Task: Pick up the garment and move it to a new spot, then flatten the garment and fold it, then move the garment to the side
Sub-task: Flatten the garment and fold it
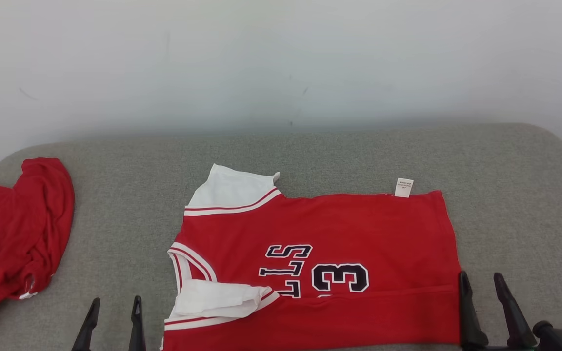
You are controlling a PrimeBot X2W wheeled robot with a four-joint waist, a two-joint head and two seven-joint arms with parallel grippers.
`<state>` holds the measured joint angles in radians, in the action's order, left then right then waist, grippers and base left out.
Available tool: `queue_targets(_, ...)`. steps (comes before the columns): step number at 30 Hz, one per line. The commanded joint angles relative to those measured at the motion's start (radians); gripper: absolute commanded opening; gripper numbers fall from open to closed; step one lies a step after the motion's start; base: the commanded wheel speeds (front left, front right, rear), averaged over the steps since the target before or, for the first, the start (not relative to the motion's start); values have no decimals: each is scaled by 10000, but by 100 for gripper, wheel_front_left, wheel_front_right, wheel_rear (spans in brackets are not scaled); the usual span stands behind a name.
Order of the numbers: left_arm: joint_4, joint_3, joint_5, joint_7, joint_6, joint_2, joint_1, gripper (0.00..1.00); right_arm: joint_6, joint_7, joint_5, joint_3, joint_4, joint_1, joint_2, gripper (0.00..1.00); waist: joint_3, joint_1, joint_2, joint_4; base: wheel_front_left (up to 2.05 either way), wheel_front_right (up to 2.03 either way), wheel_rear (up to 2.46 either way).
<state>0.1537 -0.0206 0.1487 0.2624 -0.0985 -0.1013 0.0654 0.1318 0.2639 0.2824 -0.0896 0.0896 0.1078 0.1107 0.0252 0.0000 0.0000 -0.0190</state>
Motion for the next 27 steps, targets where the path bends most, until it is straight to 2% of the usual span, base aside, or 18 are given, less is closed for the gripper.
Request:
queue_targets(1,-31,-1,-150,35,-40,24,148,100,-24,1,-69,19,2,120,-59,100,-11,0,0,-5,0,0,0)
queue_targets(11,248,-418,-97,34,-151,-45,-18,100,-24,3,-138,509,399,-216,115,100,-182,0,0,-248,0,0,0)
queue_targets(15,454,-343,-4,36,-238,-333,-771,100,-24,2,161,769,972,-1148,703,100,-397,0,0,-457,0,0,0)
queue_targets(23,1433,659,346,-364,-316,-1457,-3695,100,-24,-418,655,1033,2406,-3589,1428,100,-1433,0,0,-831,0,0,0)
queue_targets(27,1886,1529,1221,-915,-305,-2172,-5359,100,-24,-728,793,1327,3085,-4737,1688,100,-2079,0,0,-1062,0,0,0)
